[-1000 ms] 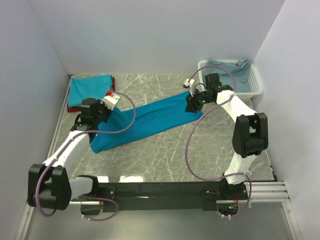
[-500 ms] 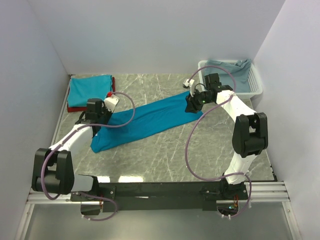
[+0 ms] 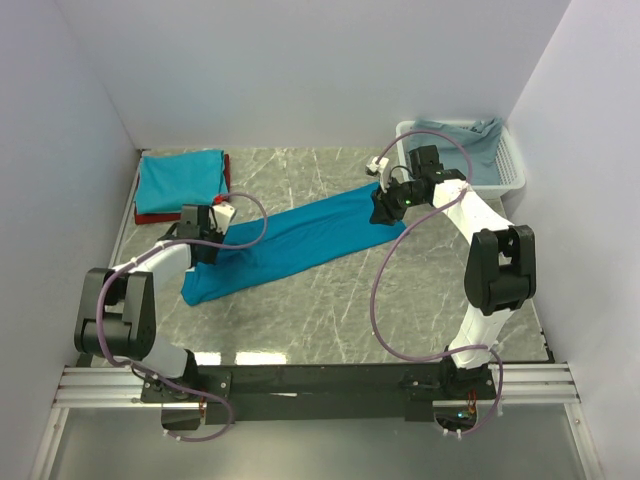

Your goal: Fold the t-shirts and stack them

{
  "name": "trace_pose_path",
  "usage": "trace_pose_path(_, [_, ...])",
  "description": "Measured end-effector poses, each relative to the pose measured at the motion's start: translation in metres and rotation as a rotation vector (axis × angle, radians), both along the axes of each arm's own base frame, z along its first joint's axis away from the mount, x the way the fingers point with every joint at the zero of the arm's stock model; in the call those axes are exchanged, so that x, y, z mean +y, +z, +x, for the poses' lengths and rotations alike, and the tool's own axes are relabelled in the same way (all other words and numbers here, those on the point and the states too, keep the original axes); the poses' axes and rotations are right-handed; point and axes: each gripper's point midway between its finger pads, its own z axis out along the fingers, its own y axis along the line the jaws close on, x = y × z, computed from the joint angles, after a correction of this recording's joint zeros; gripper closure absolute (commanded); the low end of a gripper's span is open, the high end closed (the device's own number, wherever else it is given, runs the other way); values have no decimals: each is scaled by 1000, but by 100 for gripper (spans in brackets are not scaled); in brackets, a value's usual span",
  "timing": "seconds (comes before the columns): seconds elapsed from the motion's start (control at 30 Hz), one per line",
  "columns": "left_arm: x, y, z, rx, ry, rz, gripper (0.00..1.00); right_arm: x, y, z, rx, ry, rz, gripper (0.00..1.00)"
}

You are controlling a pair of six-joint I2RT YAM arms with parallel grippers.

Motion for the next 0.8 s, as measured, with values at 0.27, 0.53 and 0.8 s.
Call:
trace_pose_path(0.27, [5, 5, 2, -19, 18, 12, 100, 0, -1, -1, 4, 1, -1, 56])
trace_pose_path(0.53, [11, 27, 13, -106, 43, 29, 100, 0, -7, -1, 29, 3, -2, 55])
trace_pose_path(0.8, [11, 47, 35, -170, 50, 27, 99, 1, -8, -1, 32, 3, -1, 55])
